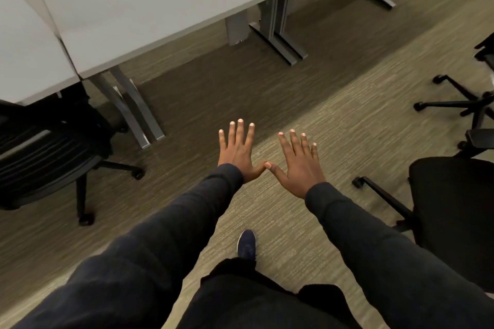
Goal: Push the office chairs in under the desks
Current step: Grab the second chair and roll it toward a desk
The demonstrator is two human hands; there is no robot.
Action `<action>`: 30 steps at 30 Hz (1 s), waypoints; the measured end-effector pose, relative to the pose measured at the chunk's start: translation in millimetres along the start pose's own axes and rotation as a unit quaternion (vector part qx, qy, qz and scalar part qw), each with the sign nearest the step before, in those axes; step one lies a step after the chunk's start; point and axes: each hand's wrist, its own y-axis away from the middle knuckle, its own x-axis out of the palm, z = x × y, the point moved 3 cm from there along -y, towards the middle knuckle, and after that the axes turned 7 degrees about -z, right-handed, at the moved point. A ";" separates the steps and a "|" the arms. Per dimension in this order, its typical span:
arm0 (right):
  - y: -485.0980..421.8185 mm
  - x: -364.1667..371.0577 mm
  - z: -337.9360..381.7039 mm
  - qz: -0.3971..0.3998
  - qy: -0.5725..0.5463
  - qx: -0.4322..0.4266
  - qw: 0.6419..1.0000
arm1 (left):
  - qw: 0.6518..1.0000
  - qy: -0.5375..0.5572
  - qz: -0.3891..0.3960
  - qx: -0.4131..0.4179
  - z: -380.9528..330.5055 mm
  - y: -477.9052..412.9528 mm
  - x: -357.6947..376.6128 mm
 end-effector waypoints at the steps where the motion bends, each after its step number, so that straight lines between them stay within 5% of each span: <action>1: 1.1 -2.4 -10.8 0.001 -0.001 -0.004 1.000 | 1.000 -0.001 0.000 -0.002 -10.6 -0.7 0.2; 18: 105.1 -24.9 -196.3 0.074 -0.005 -0.150 0.986 | 0.991 -0.019 -0.007 -0.132 -252.9 96.7 48.1; 30: 211.6 -17.2 -251.9 0.065 -0.016 -0.154 0.986 | 0.988 0.006 -0.009 -0.151 -347.6 186.7 78.8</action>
